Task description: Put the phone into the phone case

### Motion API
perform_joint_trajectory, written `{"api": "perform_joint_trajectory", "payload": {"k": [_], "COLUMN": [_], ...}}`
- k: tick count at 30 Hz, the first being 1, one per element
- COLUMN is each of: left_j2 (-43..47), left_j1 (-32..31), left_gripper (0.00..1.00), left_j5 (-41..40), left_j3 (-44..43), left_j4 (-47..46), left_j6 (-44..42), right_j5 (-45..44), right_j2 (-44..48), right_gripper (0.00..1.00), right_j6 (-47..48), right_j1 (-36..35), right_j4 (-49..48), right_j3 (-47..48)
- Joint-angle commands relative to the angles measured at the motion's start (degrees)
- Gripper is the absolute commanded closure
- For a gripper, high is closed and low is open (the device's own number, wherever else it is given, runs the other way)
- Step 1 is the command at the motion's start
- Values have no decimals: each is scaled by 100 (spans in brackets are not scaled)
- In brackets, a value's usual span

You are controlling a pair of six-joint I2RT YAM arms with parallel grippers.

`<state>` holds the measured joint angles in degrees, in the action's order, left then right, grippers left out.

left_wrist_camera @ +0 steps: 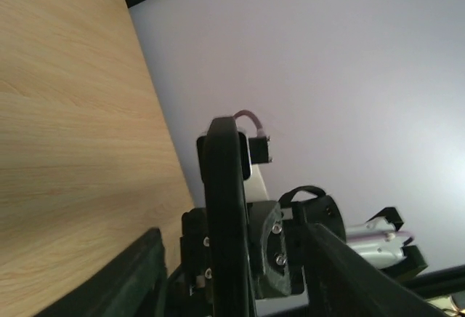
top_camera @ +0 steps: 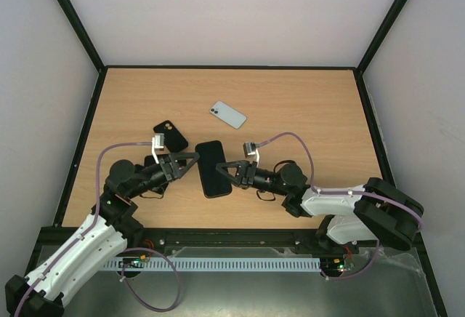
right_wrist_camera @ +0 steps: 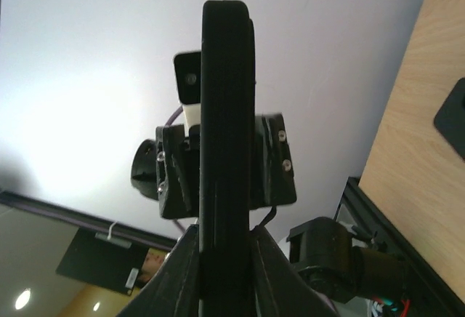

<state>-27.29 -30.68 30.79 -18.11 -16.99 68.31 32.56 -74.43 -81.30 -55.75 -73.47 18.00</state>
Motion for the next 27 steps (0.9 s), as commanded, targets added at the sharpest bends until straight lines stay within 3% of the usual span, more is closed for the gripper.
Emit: {"api": "perform_joint_trajectory", "payload": {"k": [1, 7, 12, 20, 23, 27], "left_j2": [-184, -661, -842, -1482, -1544, -1443], "left_j1": [28, -83, -312, -550, -562, -562], "left_gripper": [44, 36, 35, 37, 48, 76], "left_j5": [286, 823, 725, 717, 644, 516], "left_j3": [37, 567, 554, 477, 539, 621], "left_j4": [-77, -1298, -1466, -1597, -1601, -1653], "left_j6": [0, 561, 605, 368, 297, 338], "right_j5": [-865, -1602, -2091, -2272, -2296, -2245], "right_j2": [396, 570, 654, 513, 515, 498], "right_gripper": [86, 86, 86, 85, 85, 84], "right_j6": [89, 173, 275, 319, 295, 408], "right_j1": [-4, 2, -5, 3, -3, 1], "right_j4": [38, 602, 1049, 875, 852, 943], "right_j3": [-58, 48, 115, 130, 99, 39]}}
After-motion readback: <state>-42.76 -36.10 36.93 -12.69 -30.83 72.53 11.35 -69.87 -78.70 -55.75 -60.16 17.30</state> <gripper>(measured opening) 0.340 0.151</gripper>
